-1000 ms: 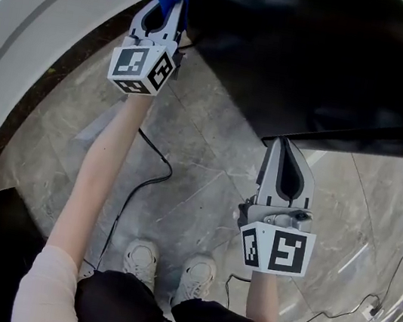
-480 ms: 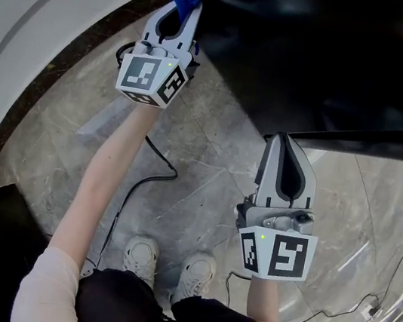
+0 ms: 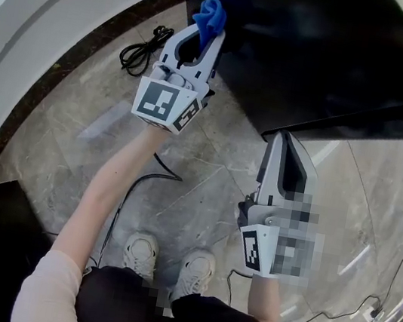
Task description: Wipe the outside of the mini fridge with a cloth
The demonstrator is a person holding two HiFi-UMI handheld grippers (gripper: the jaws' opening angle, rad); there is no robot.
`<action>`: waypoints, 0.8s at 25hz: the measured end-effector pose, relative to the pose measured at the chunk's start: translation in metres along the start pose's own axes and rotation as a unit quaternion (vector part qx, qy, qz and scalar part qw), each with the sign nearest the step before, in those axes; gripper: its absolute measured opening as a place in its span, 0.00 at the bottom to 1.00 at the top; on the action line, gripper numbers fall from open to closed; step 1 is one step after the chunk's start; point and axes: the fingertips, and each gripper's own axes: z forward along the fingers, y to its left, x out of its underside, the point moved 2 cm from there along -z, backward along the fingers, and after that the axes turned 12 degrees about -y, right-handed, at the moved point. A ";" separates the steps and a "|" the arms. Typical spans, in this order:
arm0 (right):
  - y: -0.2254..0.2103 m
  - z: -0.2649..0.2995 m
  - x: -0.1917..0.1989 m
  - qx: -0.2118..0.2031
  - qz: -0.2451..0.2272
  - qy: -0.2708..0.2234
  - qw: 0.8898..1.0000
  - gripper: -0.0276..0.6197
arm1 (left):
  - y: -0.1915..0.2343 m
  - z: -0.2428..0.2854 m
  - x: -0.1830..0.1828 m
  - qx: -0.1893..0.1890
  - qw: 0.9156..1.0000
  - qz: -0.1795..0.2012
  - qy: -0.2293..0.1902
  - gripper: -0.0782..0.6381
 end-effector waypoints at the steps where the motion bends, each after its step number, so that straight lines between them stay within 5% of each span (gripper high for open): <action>1: -0.001 -0.001 -0.002 0.000 0.001 -0.002 1.000 0.06 | -0.005 0.000 -0.001 0.002 1.000 -0.004 0.000 0.19; 20: -0.055 -0.038 -0.012 0.089 0.039 -0.003 0.995 0.06 | -0.154 -0.023 -0.034 0.103 0.988 -0.112 -0.008 0.19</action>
